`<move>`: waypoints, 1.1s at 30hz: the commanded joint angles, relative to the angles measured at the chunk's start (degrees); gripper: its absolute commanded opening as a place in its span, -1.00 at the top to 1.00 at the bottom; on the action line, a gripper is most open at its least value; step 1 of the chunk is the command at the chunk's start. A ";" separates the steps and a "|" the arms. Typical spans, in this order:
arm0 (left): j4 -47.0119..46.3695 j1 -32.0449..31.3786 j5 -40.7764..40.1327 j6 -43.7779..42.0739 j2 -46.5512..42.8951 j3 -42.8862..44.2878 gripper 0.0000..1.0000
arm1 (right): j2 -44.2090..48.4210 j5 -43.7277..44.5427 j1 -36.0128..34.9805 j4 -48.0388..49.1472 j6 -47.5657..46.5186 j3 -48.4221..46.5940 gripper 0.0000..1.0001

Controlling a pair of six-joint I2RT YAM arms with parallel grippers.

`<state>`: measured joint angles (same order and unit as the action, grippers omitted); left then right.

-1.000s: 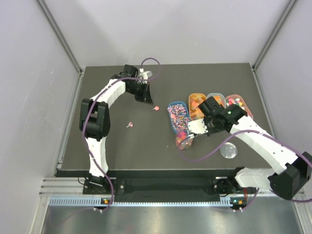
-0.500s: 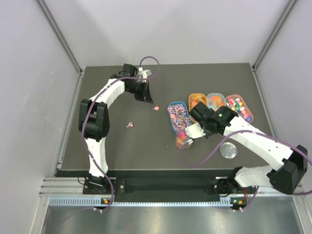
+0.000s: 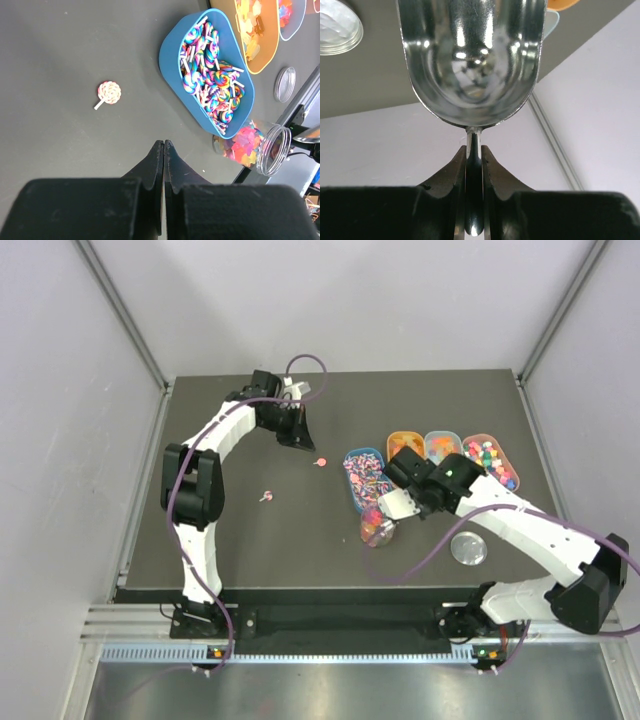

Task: Pack the candies
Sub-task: Place the fake candies in the packing bottle.

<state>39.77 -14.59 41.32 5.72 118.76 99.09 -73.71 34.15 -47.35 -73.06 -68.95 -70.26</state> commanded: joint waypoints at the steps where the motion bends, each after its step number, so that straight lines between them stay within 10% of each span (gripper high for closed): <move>1: -1.71 0.26 1.66 0.09 -4.06 1.90 1.00 | 0.24 1.54 0.24 -0.69 3.38 -5.32 1.00; 8: -2.42 0.26 -0.10 0.26 -7.66 -1.00 1.00 | 0.50 -4.78 10.51 7.92 14.60 -7.96 1.00; 21: -3.74 -2.19 -4.40 4.66 -7.49 -9.88 1.00 | -13.20 -23.77 51.88 19.79 28.86 -8.83 1.00; 33: -1.54 -8.35 -5.63 2.38 0.33 -9.54 1.00 | -25.16 -22.55 65.10 25.50 30.10 -12.36 1.00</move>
<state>37.63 -21.30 36.42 9.82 117.14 87.77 -98.76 12.40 17.04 -51.16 -39.77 -79.29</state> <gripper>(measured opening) 0.010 0.127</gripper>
